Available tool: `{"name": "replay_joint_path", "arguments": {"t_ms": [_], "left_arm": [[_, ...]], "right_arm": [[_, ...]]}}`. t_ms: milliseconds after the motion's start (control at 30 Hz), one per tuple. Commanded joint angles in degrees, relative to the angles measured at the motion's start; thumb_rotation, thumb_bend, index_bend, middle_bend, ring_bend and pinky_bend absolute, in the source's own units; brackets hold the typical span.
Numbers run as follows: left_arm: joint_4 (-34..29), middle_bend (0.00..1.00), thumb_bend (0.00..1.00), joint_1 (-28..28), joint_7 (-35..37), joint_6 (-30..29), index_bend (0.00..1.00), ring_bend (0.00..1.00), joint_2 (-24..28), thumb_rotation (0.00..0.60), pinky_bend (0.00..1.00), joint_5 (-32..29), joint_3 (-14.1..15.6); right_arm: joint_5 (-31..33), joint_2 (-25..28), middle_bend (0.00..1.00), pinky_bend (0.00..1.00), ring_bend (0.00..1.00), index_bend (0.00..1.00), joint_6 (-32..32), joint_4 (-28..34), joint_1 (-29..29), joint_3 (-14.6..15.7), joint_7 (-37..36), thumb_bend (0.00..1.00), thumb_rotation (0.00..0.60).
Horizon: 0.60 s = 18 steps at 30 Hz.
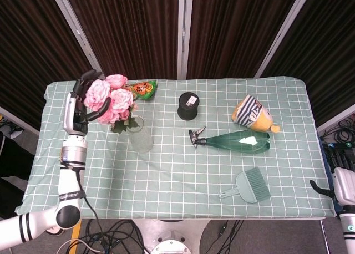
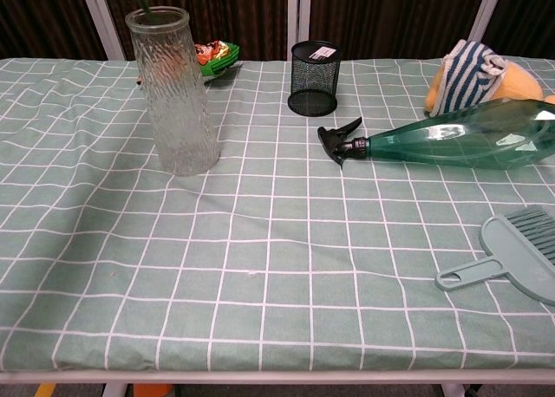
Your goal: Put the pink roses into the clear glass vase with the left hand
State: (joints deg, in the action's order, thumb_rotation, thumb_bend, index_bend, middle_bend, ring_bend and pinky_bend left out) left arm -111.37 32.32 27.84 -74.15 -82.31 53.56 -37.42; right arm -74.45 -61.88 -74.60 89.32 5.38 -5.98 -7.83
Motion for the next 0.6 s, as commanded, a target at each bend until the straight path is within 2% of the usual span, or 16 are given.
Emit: {"name": "replay_joint_path", "arguments": {"t_ms": [33,367,500,600], "left_arm": [[2.31,0.0,0.19,-0.79,3.61,0.95,0.09,0.05,-0.5,0.6,0.15,4.43,1.94],[0.46,0.0,0.17,-3.03,6.12,0.26,0.09,0.04,2.12,0.6,0.13,7.98,2.23],[0.62,0.03,0.16,-5.2,4.97,-1.36,0.09,0.04,4.28,0.6,0.13,12.1,4.46],[1.92,0.04,0.16,-7.64,3.42,-3.82,0.09,0.04,6.18,0.6,0.13,16.78,7.24]], "right_arm": [[0.08,0.04,0.0,0.0,0.0,0.07,0.04,0.07,0.03,-0.06,0.13,0.14,0.6],[-0.05,0.2,0.0,0.0,0.0,0.07,-0.11,0.5,0.03,-0.12,0.4,0.14,0.6],[-0.37,0.45,0.0,0.0,0.0,0.07,-0.55,0.79,-0.09,-0.15,0.39,0.14,0.6],[-0.57,0.57,0.0,0.0,0.0,0.07,-0.96,0.78,-0.25,-0.19,0.19,0.14,0.6]]}}
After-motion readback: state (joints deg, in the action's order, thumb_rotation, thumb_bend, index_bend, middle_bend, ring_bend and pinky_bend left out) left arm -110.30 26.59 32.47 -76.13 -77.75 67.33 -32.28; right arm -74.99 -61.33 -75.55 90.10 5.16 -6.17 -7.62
